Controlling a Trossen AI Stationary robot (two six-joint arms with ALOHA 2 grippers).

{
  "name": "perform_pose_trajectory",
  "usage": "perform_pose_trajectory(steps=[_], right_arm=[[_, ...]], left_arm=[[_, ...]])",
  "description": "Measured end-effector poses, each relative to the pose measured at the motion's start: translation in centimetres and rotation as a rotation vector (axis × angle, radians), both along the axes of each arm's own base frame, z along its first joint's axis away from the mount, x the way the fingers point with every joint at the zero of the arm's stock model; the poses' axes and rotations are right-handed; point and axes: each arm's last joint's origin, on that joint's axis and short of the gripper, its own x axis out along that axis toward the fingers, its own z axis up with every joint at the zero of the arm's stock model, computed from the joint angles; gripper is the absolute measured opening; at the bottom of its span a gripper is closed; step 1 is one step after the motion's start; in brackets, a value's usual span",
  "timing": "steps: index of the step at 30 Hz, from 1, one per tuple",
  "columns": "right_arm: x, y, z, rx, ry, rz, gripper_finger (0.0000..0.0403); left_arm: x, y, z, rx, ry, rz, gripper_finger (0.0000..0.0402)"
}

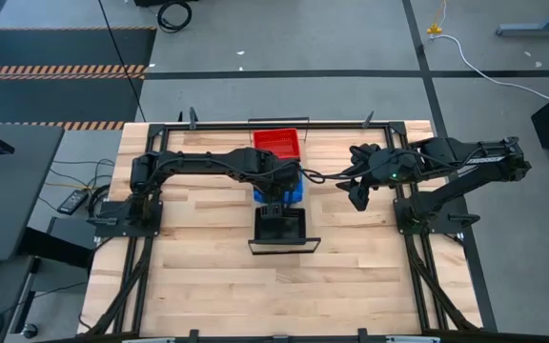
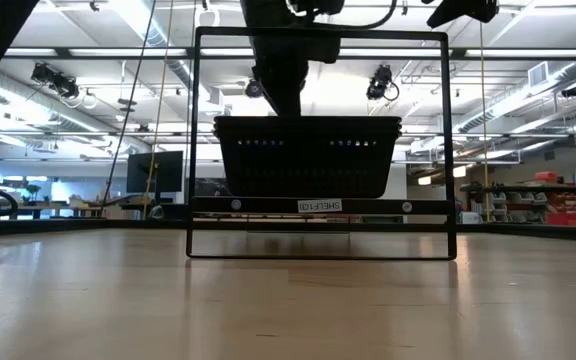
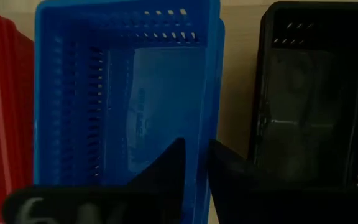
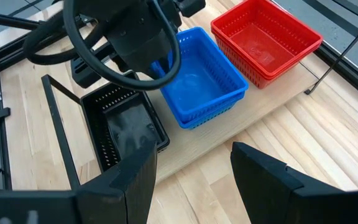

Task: Stack baskets on shelf by color
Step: Stack the blue bin on the blue bins on the shelf, then adjust the blue bins on the shelf

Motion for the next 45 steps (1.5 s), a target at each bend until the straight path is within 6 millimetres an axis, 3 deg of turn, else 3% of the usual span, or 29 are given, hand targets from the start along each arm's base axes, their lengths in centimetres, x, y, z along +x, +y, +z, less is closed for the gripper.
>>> perform_pose_trajectory(steps=[11, 21, 25, 31, 40, 45], right_arm=[[0.0, 0.0, 0.0, -0.001, 0.000, 0.001, 0.0210], [0.0, 0.0, 0.0, 0.000, 0.001, 0.000, 0.0210], [0.0, 0.0, 0.0, 0.020, -0.005, -0.020, 0.0210], [0.1, -0.1, -1.0, 0.105, -0.002, -0.145, 0.0210], [-0.2, 0.5, -5.1, 0.170, 0.150, -0.213, 0.0210], [-0.2, 0.8, -6.1, 0.157, 0.176, -0.190, 0.0210]], left_arm=[[-0.1, -0.1, 0.6, -0.009, -0.008, 0.021, 0.0081], [-0.6, -0.3, 8.4, -0.013, -0.180, 0.047, 0.0067], [-1.9, 0.3, 9.7, 0.032, -0.115, 0.081, 0.0067], [-3.7, 1.9, 9.5, 0.060, 0.012, 0.101, 0.0070], [-8.2, 3.1, 13.4, 0.012, -0.232, 0.072, 0.0039], [-11.7, 2.6, 12.1, 0.005, -0.235, 0.010, 0.0017]])
